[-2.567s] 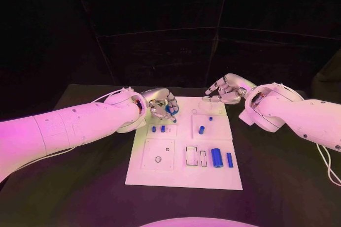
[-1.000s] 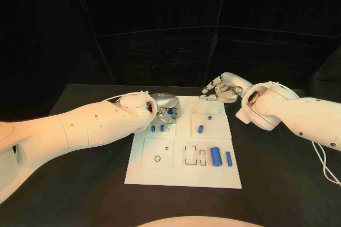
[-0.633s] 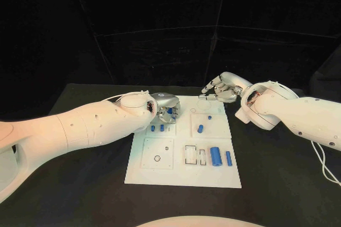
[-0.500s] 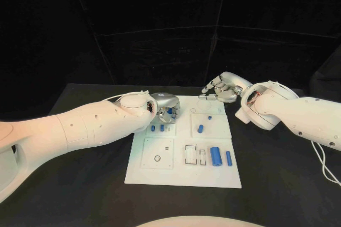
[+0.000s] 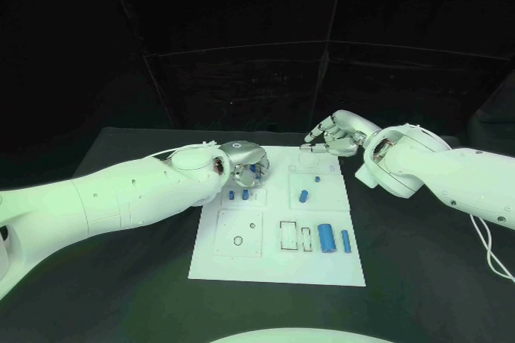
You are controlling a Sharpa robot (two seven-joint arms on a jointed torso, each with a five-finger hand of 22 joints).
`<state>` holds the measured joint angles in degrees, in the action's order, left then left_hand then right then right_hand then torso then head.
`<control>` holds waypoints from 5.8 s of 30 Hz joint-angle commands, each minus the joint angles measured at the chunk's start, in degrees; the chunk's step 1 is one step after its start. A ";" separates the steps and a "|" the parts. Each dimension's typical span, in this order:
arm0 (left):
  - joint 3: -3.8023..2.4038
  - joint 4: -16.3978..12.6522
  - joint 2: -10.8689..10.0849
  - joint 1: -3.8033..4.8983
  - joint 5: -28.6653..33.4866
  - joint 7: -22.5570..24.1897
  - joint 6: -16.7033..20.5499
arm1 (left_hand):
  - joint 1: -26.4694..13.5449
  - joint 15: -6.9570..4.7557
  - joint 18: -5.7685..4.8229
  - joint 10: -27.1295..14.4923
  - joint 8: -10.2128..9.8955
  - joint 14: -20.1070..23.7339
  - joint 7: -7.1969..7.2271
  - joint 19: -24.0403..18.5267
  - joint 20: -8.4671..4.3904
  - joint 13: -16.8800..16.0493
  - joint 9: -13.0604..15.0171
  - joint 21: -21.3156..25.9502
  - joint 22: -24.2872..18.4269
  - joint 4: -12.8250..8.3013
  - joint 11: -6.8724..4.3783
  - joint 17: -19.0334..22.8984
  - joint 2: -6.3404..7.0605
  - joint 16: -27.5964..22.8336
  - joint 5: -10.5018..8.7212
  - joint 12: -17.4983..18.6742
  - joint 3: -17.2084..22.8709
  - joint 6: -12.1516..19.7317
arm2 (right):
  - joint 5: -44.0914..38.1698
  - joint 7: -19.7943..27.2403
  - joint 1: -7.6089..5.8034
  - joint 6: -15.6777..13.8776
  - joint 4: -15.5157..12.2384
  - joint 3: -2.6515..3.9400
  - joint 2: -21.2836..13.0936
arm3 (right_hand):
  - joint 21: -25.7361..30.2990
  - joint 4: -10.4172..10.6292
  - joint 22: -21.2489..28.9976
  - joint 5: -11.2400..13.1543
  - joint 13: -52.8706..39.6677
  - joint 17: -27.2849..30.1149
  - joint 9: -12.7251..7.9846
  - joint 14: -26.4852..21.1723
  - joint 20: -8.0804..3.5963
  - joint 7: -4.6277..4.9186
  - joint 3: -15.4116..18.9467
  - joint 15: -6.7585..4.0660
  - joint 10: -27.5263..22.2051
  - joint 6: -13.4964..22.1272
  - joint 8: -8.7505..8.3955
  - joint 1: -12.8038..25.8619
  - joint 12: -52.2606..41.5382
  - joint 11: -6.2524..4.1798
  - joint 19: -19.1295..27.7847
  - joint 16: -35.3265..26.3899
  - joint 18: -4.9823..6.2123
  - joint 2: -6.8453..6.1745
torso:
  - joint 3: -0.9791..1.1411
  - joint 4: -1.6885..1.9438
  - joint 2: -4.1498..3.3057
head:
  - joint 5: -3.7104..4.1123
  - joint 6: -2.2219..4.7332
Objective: Assemble the parts on the task board
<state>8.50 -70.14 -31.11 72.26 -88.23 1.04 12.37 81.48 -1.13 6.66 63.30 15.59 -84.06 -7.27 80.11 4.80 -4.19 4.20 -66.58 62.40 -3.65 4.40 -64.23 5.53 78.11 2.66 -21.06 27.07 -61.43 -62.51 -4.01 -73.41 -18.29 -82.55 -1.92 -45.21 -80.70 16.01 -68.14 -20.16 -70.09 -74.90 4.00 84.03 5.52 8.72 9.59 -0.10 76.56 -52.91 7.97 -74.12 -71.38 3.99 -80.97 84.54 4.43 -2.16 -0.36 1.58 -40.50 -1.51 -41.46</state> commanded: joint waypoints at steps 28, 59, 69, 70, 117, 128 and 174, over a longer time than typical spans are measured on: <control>-1.40 -6.03 -8.08 0.25 1.17 -0.03 1.68 | -1.57 -0.24 -0.61 2.06 -0.81 -1.31 -0.07 -0.03 -0.29 0.16 -0.04 -0.40 0.23 0.07 -1.15 0.43 0.48 0.07 0.19 1.06 0.41 -0.51 | 0.21 0.67 -0.08 -0.57 -0.03 0.02 -0.37 | 0.33 0.17 0.07 -0.40 -0.03 -5.00 -0.03 3.72 -0.10 0.13 0.28 -0.50 -0.43 0.40 0.21 -0.30 0.10 -0.10 0.29 -0.32 -0.19 0.57 | 0.02 -0.06 -0.07 | -0.27 0.01; -1.30 -3.84 -6.81 -0.02 1.70 -0.66 -0.21 | -1.88 -0.20 -0.56 2.13 -1.08 -1.22 -0.09 -0.21 -0.26 0.18 -0.07 -0.20 0.07 0.04 -1.10 0.77 0.71 -0.05 0.17 1.48 0.53 -0.48 | 0.21 0.58 -0.08 -0.52 0.05 0.02 -0.21 | 0.35 0.15 0.10 -0.42 -0.04 -4.97 -0.03 3.71 -0.10 0.13 0.30 -0.50 -0.42 0.41 0.23 -0.36 0.08 -0.10 0.30 -0.34 -0.19 0.62 | 0.02 -0.10 -0.06 | -0.33 -0.45; -1.27 -3.52 -6.45 -0.36 1.82 -0.57 -0.20 | -1.92 -0.20 -0.57 2.15 -1.10 -1.20 -0.08 -0.21 -0.25 0.18 -0.07 -0.23 0.12 0.05 -1.10 0.85 0.71 -0.08 0.17 1.52 0.56 -0.50 | 0.21 0.61 -0.08 -0.51 0.09 0.02 -0.17 | 0.35 0.15 0.10 -0.42 -0.04 -4.97 -0.03 3.71 -0.10 0.13 0.30 -0.50 -0.42 0.41 0.23 -0.36 0.08 -0.10 0.30 -0.34 -0.19 0.62 | 0.04 -0.05 -0.08 | -0.33 -0.47; -1.27 -3.48 -6.42 -0.41 1.83 -0.58 -0.13 | -1.92 -0.20 -0.57 2.15 -1.10 -1.20 -0.08 -0.21 -0.25 0.18 -0.07 -0.23 0.12 0.05 -1.10 0.85 0.71 -0.08 0.17 1.52 0.56 -0.50 | 0.21 0.61 -0.08 -0.50 0.08 0.02 -0.17 | 0.35 0.15 0.10 -0.42 -0.04 -4.97 -0.03 3.71 -0.10 0.13 0.30 -0.50 -0.42 0.41 0.23 -0.36 0.08 -0.10 0.30 -0.34 -0.19 0.62 | 0.05 -0.07 -0.08 | -0.31 -0.43; -1.26 -2.73 -6.09 -1.04 3.34 -0.58 -0.32 | -4.01 1.16 -0.41 -0.98 -4.24 -0.75 -1.41 -1.09 0.85 0.57 -0.28 0.72 -0.42 0.18 0.63 2.26 2.67 -0.26 0.16 7.12 1.65 1.49 | 0.27 0.60 -0.08 -0.60 -0.02 0.02 -0.36 | 0.40 0.10 0.20 -0.46 0.01 -4.99 -0.03 3.72 -0.11 0.12 0.38 -0.51 -0.45 0.41 0.26 -0.49 0.11 -0.11 0.33 -0.34 -0.17 0.73 | 0.04 -0.05 -0.09 | -0.14 -0.50; -1.27 -3.13 -6.51 -1.06 4.58 0.06 0.65 | -5.39 2.01 0.46 -5.85 -8.32 -0.46 -1.92 -2.84 1.73 0.61 -0.60 4.36 -4.04 0.44 1.65 3.43 5.02 -0.43 0.12 10.86 -0.47 7.36 | 0.27 0.52 -0.08 -0.54 0.06 0.02 -0.41 | 0.44 0.11 0.29 -0.45 0.06 -4.91 -0.03 3.70 -0.11 0.12 0.42 -0.51 -0.49 0.42 0.28 -0.51 0.14 -0.11 0.36 -0.38 -0.15 0.76 | 0.03 -0.05 -0.06 | -0.10 -0.53; -5.66 -7.77 -17.76 -0.89 85.52 24.30 -5.75 | -3.49 1.91 3.85 -3.32 -6.66 14.44 -2.31 -14.96 1.82 -1.67 -0.09 26.63 -23.42 1.82 1.13 35.79 -0.50 -17.52 0.24 0.31 -4.47 3.69 | -34.22 -3.22 4.54 8.34 0.08 -0.11 0.07 | 4.45 -5.21 6.61 8.25 56.75 8.93 -0.22 1.63 0.72 0.18 -6.92 0.37 -17.71 -5.12 -1.79 -18.55 56.96 1.18 2.30 -11.40 0.84 0.15 | 0.00 0.01 -0.06 | 2.51 0.90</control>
<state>2.87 -77.89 -48.86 71.32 -6.42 22.95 8.98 78.55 0.73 10.21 60.33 8.72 -69.90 -9.71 65.26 6.75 -5.77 4.06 -40.21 39.03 -1.80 5.54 -28.50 5.15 60.91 2.66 -20.44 22.87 -57.34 -92.83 -6.45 -68.80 -12.06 -82.25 -2.05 -45.22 -75.88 10.82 -61.39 -12.26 -13.73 -66.07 3.84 84.03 6.03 8.51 2.93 -0.09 58.85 -58.00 6.43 -92.46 -14.80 4.73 -78.63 73.33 4.44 -1.50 -0.32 1.53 -40.58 1.37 -40.41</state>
